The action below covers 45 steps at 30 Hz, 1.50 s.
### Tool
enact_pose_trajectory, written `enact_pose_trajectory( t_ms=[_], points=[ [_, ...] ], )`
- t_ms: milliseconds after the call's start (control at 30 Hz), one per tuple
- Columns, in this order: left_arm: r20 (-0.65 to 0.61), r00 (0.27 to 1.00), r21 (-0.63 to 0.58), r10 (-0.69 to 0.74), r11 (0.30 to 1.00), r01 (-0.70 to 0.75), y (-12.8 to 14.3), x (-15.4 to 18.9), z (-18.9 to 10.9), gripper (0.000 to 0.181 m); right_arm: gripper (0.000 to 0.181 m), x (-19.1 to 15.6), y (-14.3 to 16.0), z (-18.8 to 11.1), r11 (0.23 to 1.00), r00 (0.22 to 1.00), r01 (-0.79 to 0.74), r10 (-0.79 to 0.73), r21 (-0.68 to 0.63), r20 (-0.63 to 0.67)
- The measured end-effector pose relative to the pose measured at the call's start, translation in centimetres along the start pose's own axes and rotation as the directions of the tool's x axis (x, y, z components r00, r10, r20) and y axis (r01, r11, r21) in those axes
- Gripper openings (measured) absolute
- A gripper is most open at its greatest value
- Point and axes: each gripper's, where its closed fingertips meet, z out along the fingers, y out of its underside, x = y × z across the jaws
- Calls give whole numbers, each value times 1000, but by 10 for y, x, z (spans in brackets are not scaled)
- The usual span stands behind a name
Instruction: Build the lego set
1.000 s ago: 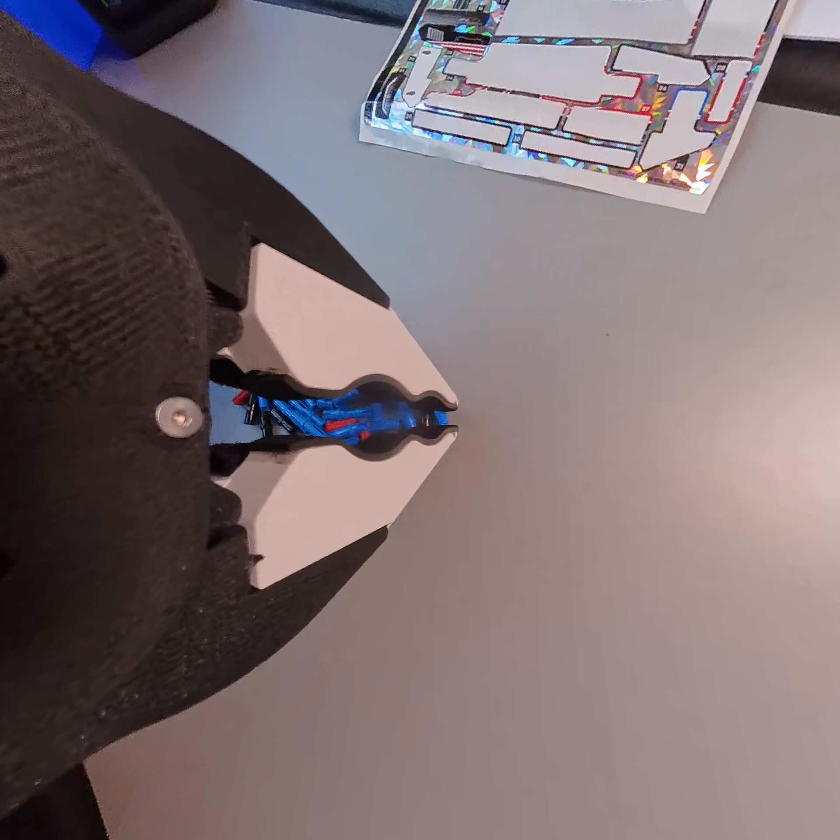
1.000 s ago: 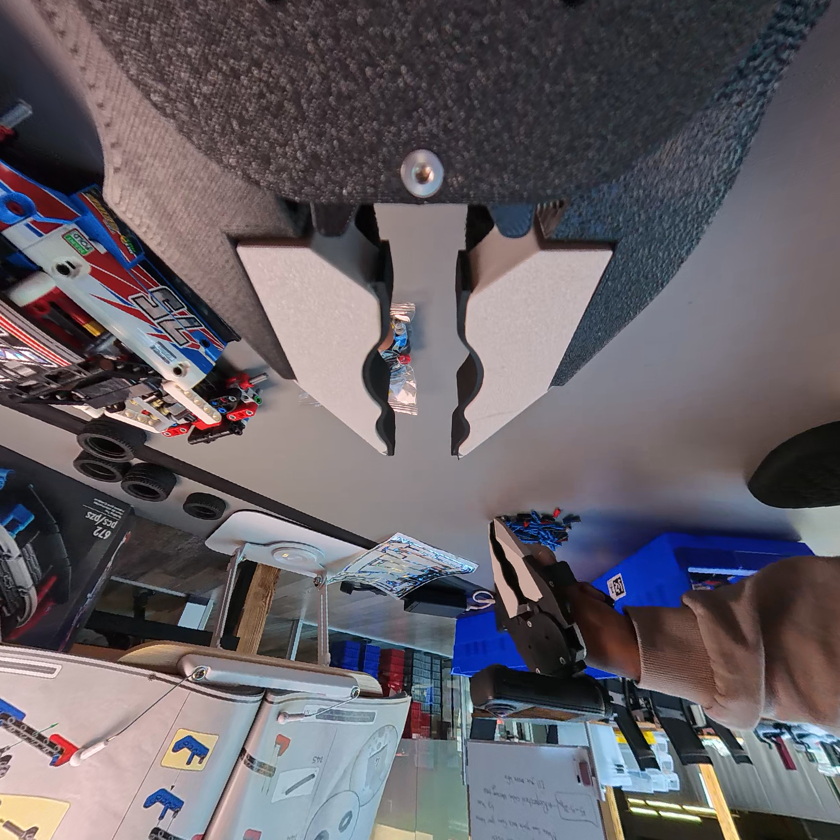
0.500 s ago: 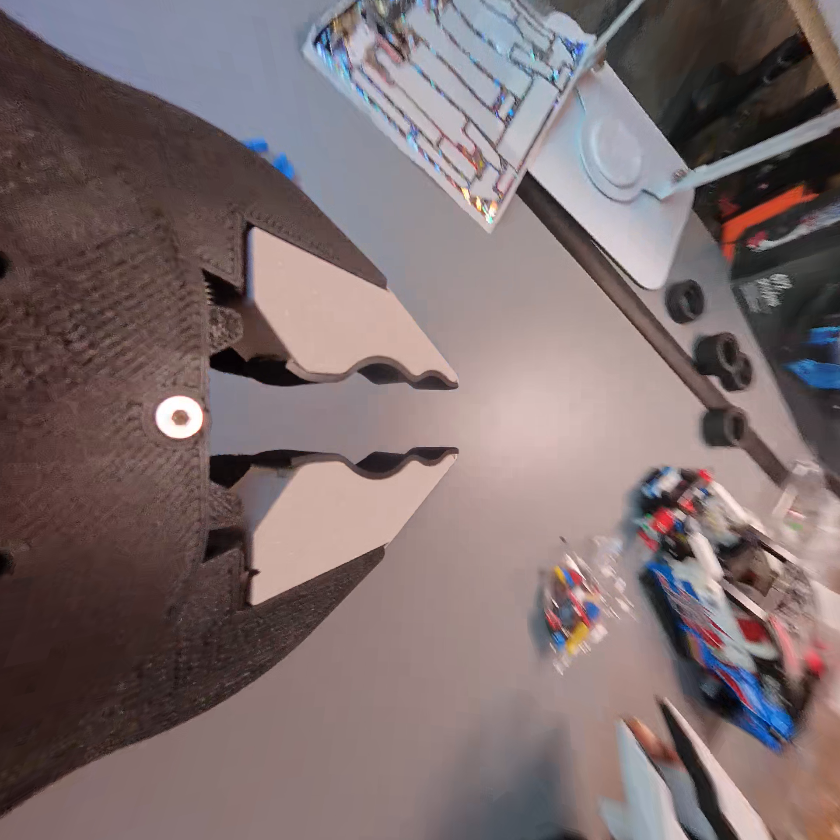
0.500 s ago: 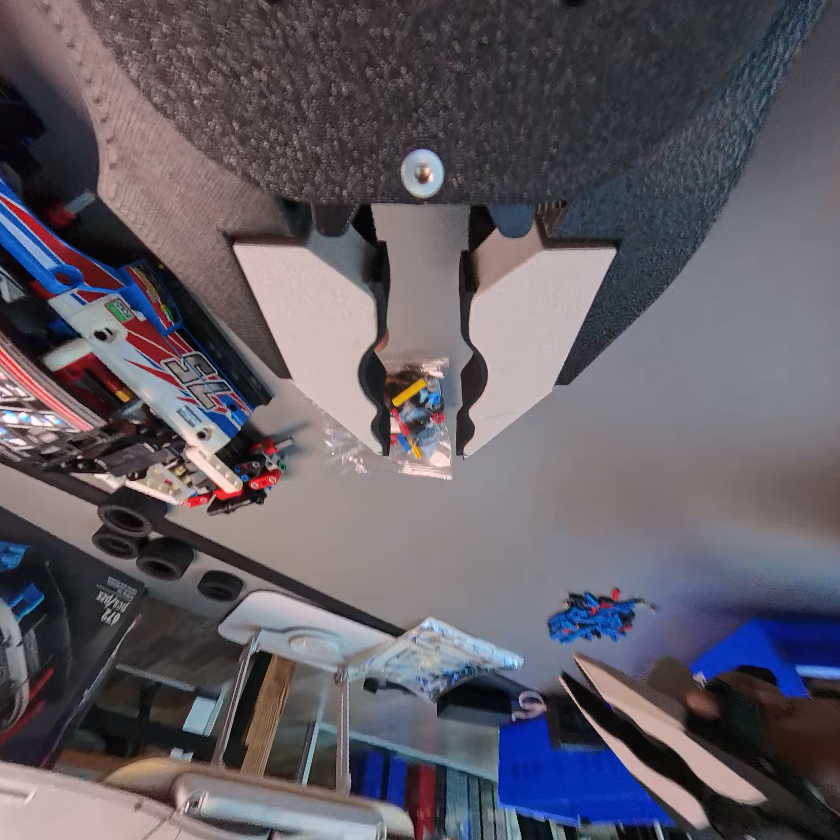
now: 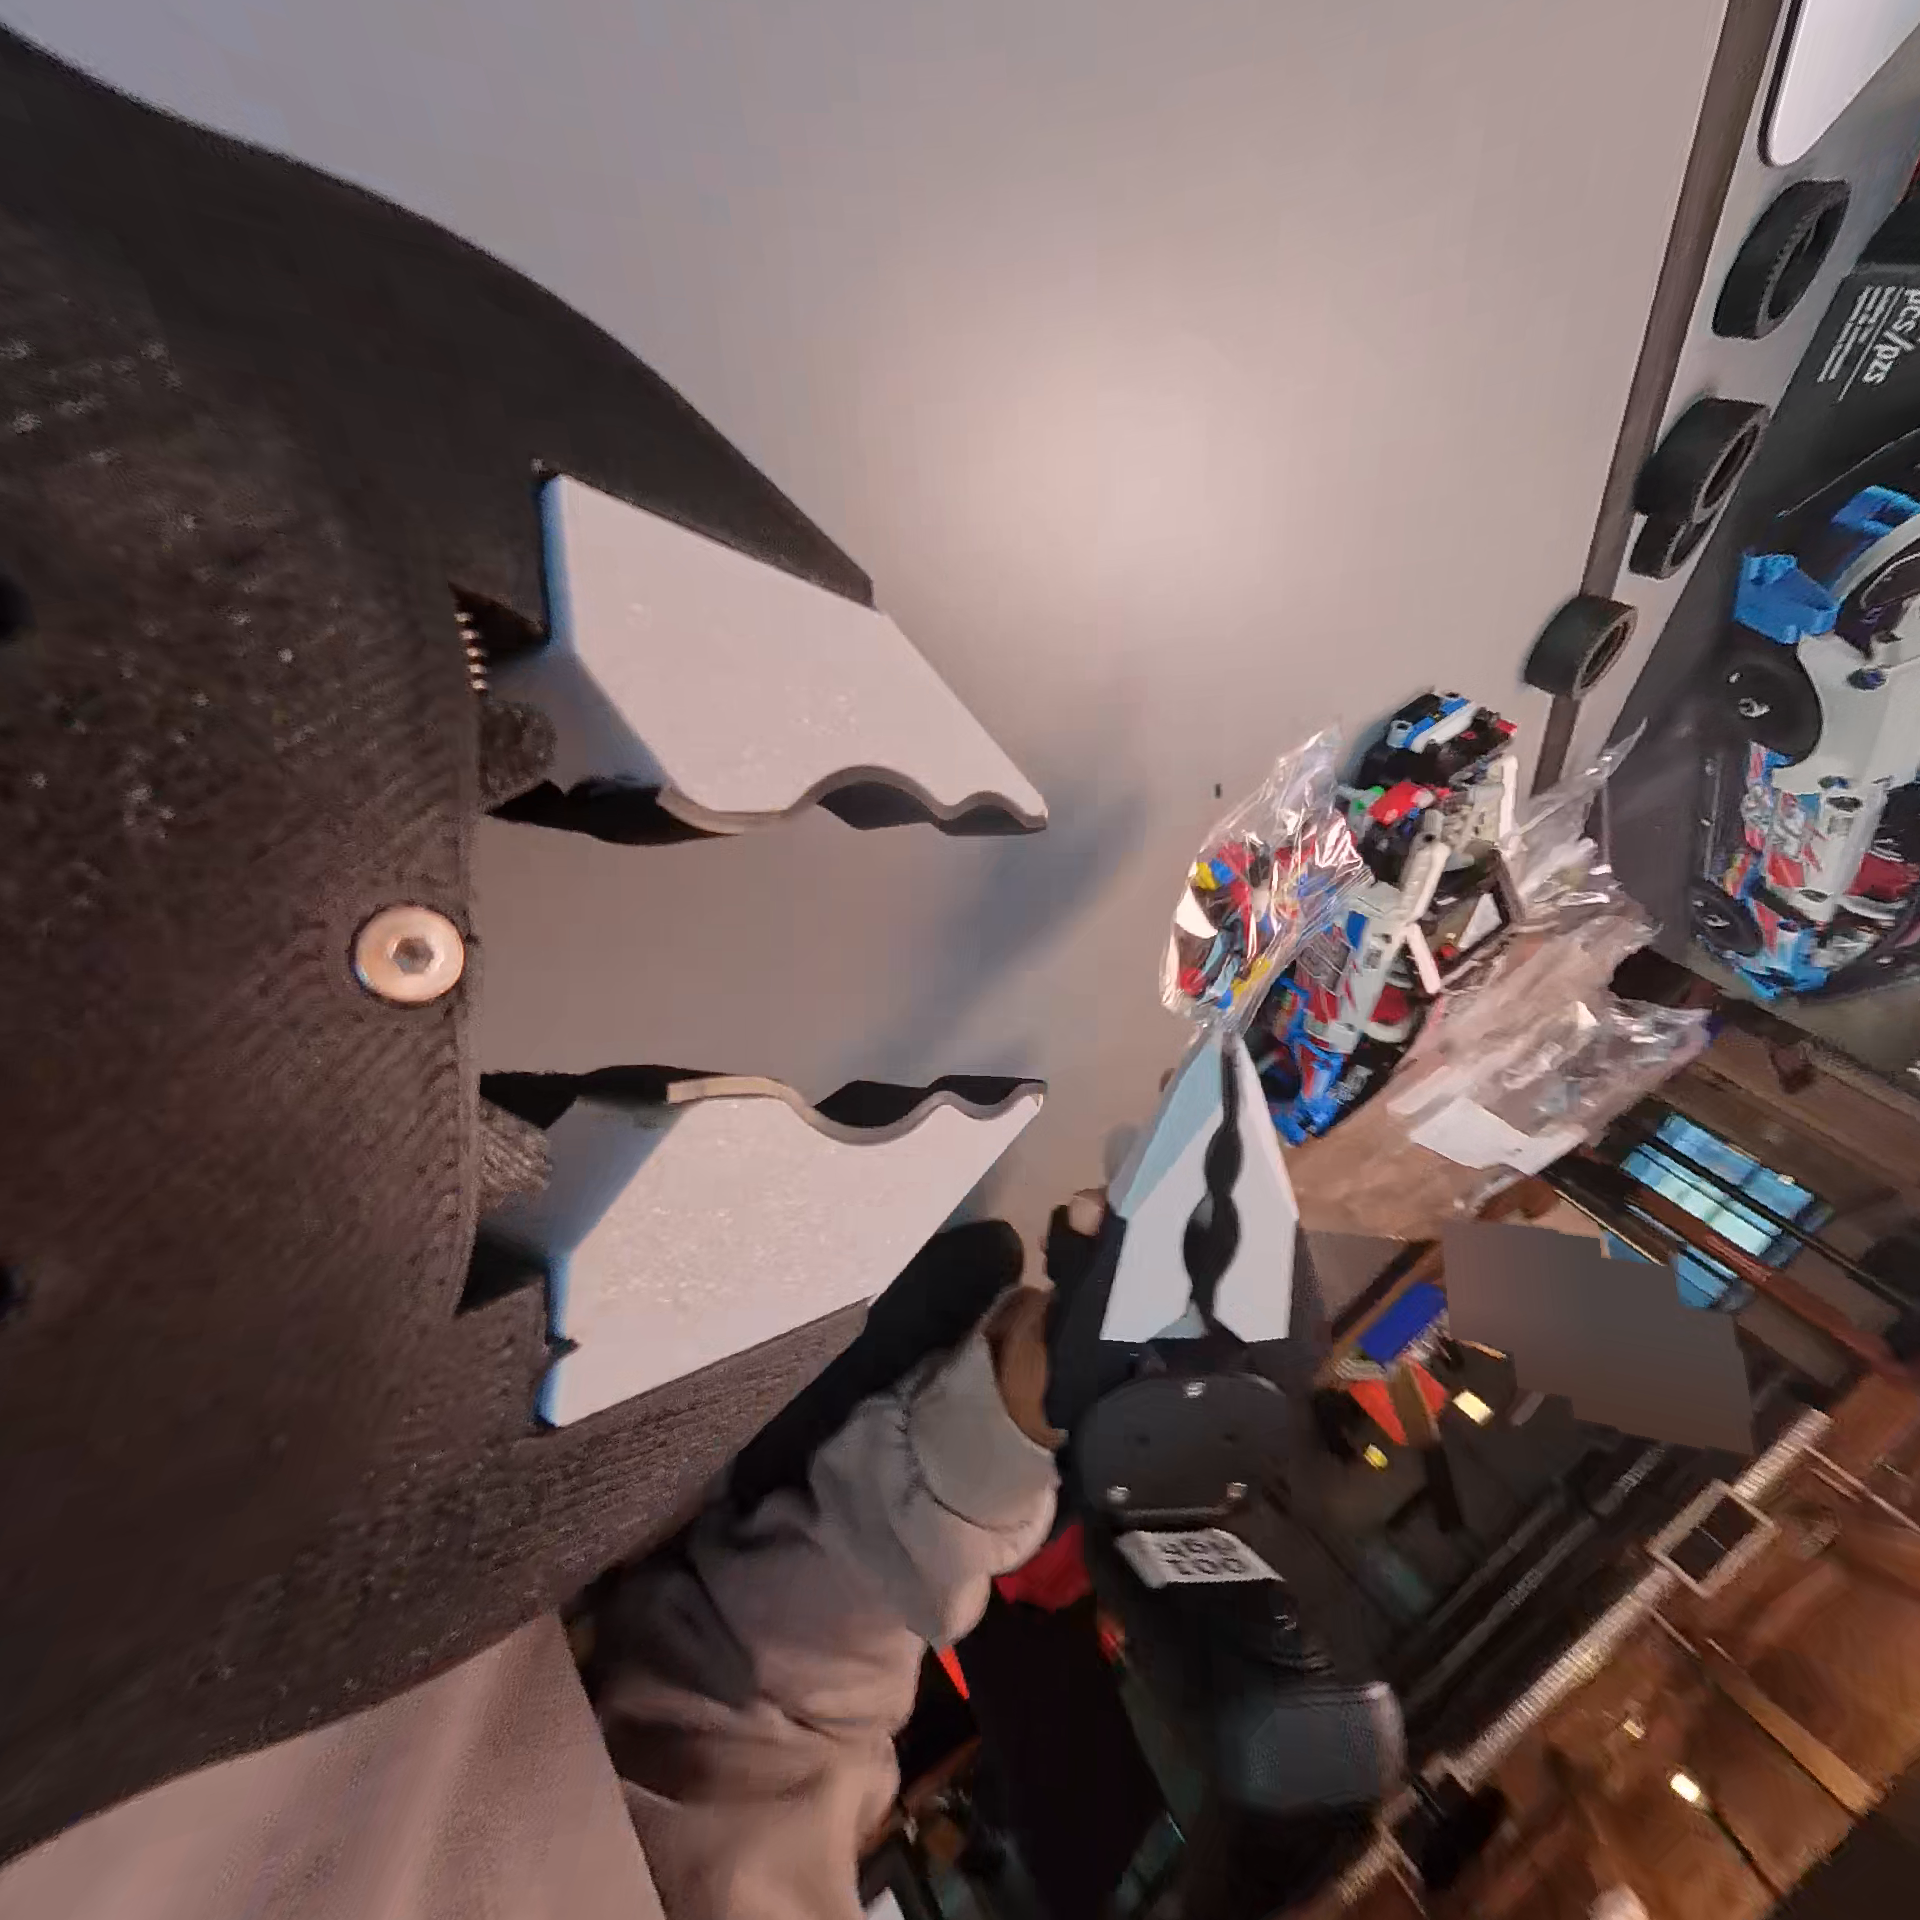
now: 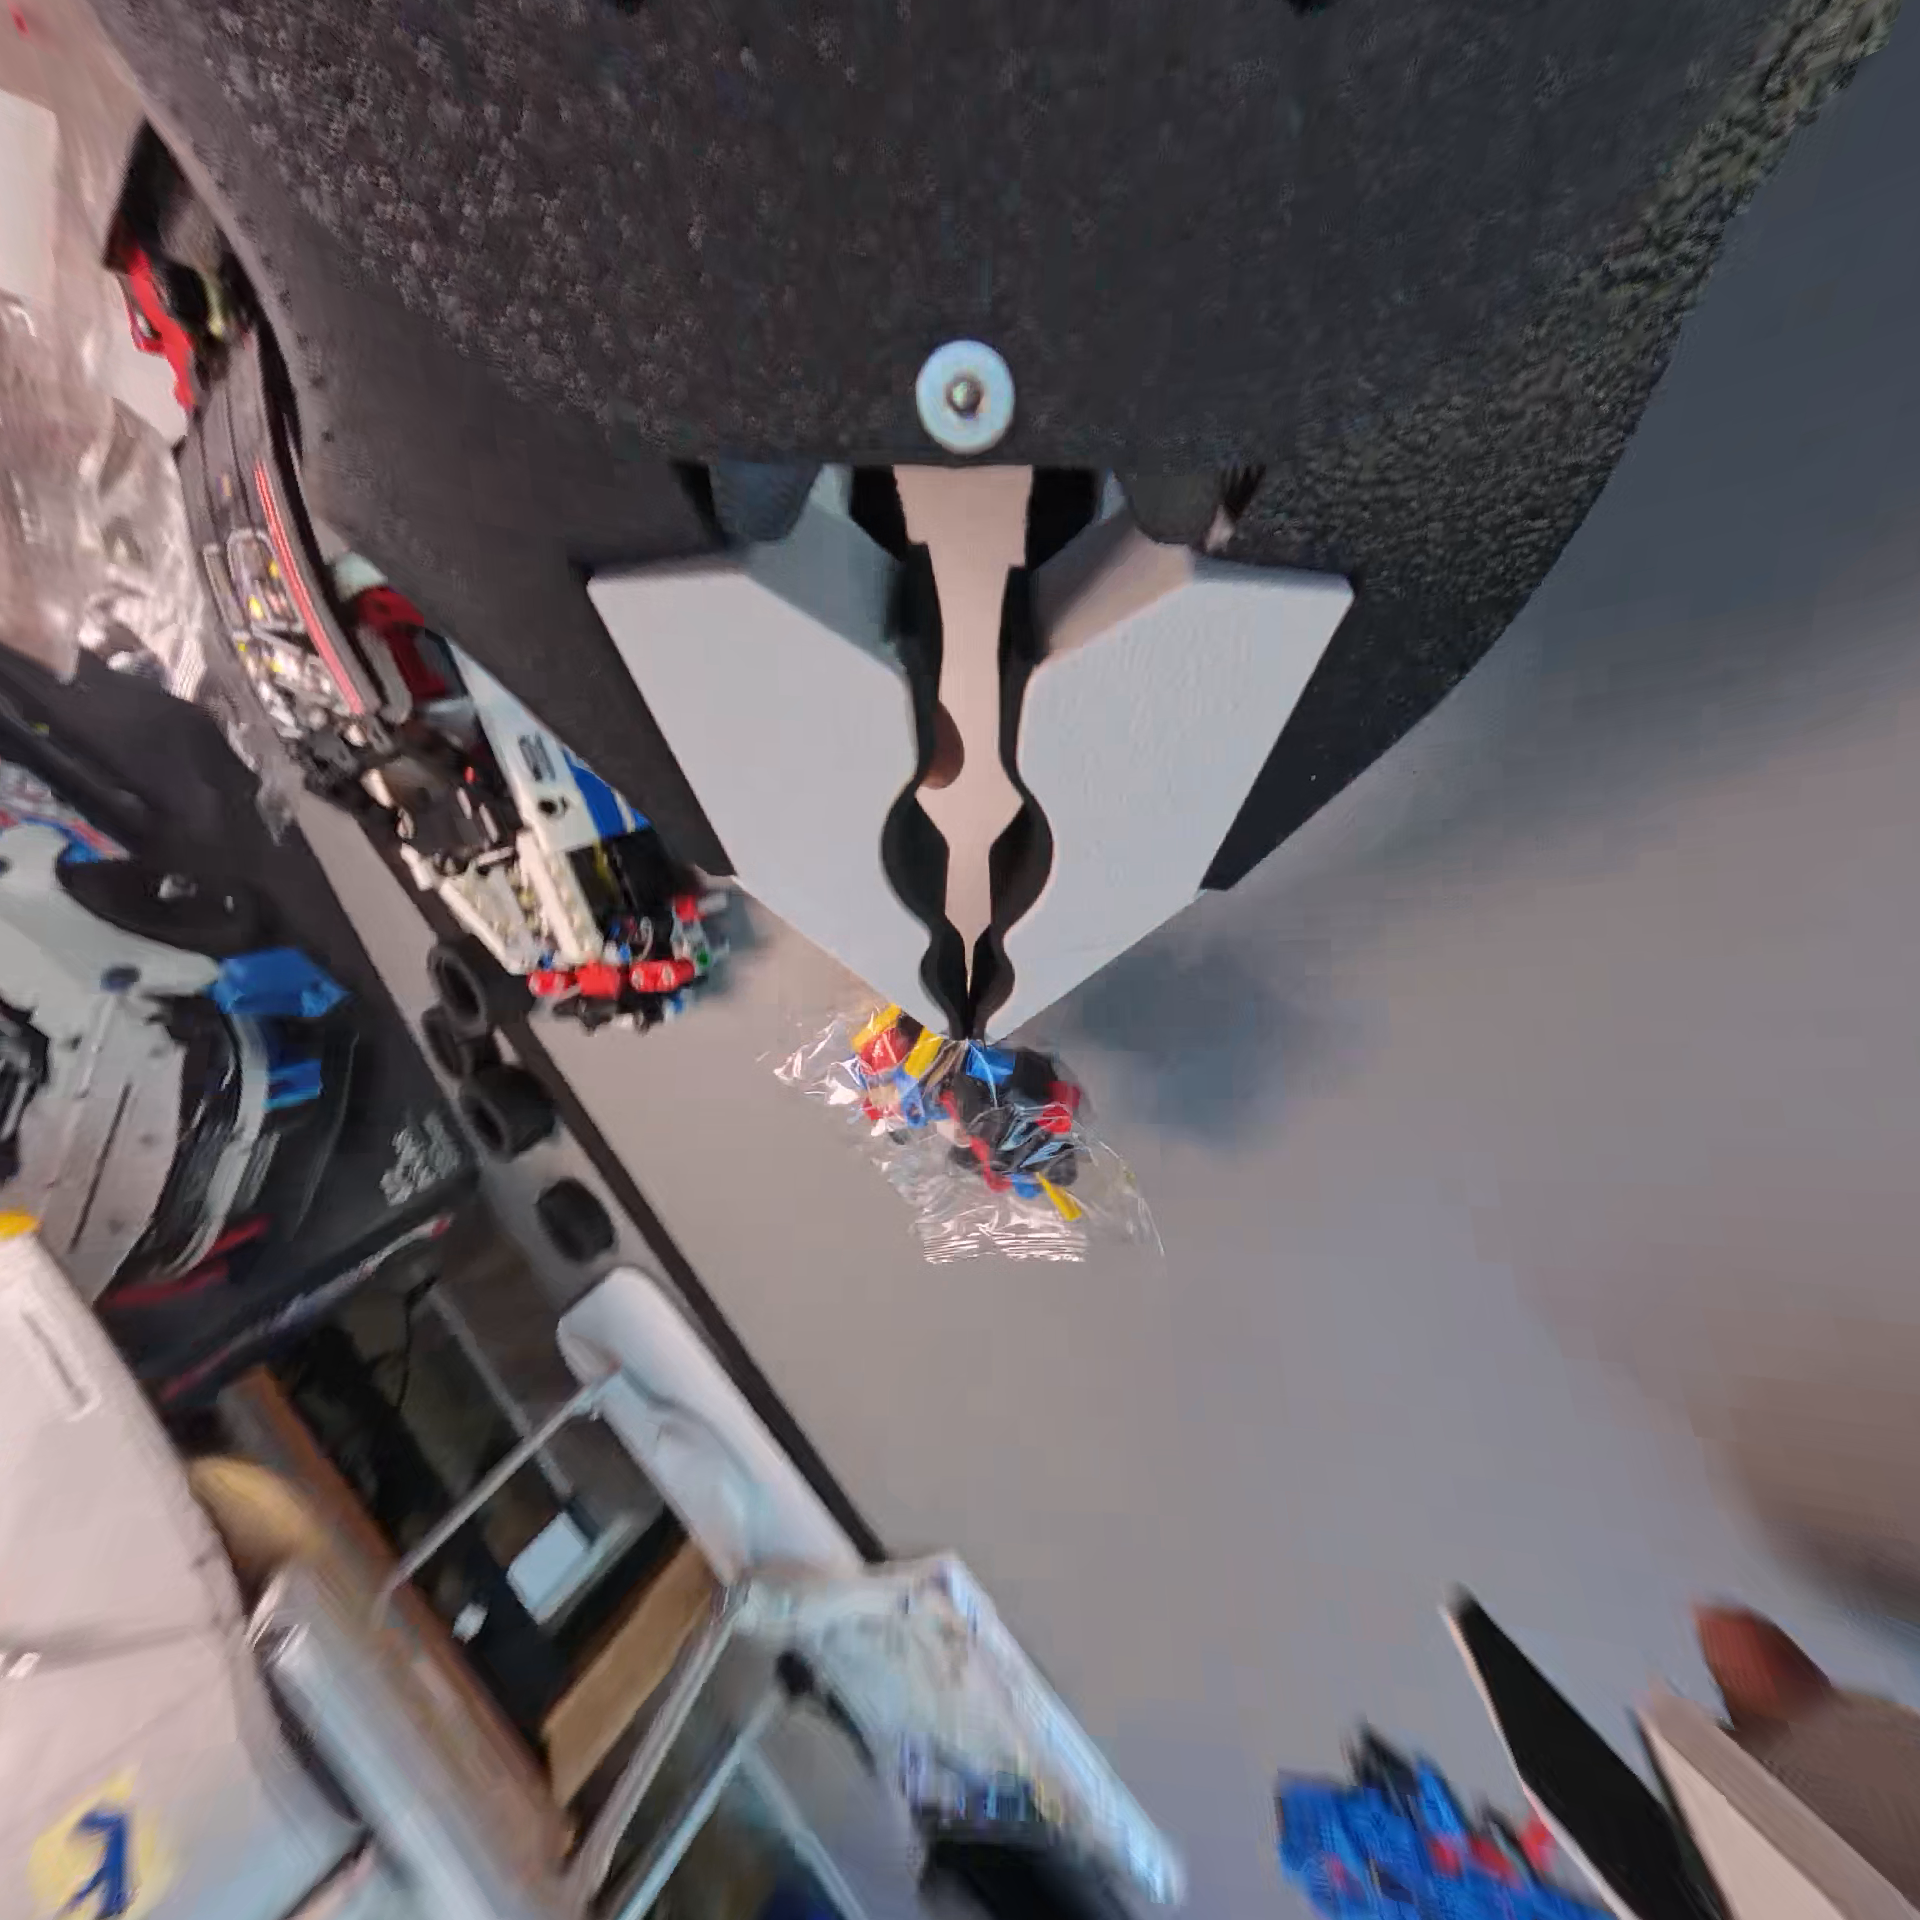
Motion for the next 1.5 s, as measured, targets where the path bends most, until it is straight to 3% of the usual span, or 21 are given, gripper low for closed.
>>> enact_pose_trajectory(
  t_ms=[100,167,200,300,367,467,567,667,767,800,867,933,1333,1467,1500],
  points=[
    [-49,983,56,-175,982,178,-15,-6,12,66,0,-20,-41,-10,984,1000,-16,13,180,16],
    [-176,933,22,-314,946,323,-18,3,19,75,0,-41,-61,-13,968,998,55,-60,245,11],
    [-224,911,23,-347,932,361,-21,7,19,66,0,-51,-66,-13,960,992,123,-125,251,-6],
    [-208,918,92,-336,928,361,-26,-3,7,7,0,-78,-73,-11,907,943,332,-329,260,-58],
    [-181,935,67,-306,944,323,-21,-6,2,0,0,-91,-70,-8,900,936,341,-352,271,-7],
    [-116,985,56,-129,989,136,-22,-8,-7,0,2,-103,-66,-11,937,957,163,-226,309,181],
    [-102,994,22,36,999,-34,-29,-7,-17,0,12,-93,-70,-19,942,931,-152,34,301,363],
    [-205,977,4,55,998,-56,-26,9,-23,0,28,-51,-80,-23,852,872,-423,291,307,394],
    [-304,951,-18,53,998,-62,-18,32,-22,0,47,-41,-93,-21,759,730,-610,427,228,534],
    [-328,943,-28,55,997,-68,-16,38,-21,0,46,-48,-98,-20,744,674,-644,439,180,594],
    [-359,932,-30,56,997,-71,-17,44,-22,0,0,-68,-103,-22,750,586,-653,413,105,697],
    [-368,929,-1,40,999,-44,-30,41,-31,0,0,-61,-109,-32,723,581,-669,364,172,728],
    [-443,896,-26,33,998,-50,-31,51,-42,0,0,-57,-106,-56,615,313,-789,385,11,868],
    [-446,893,9,62,998,-65,-36,52,-45,0,0,-58,-109,-55,574,276,-819,419,-17,865],
    [-434,897,31,89,996,-83,-38,51,-46,11,0,-59,-109,-55,577,293,-817,419,-3,859]
  ],
)
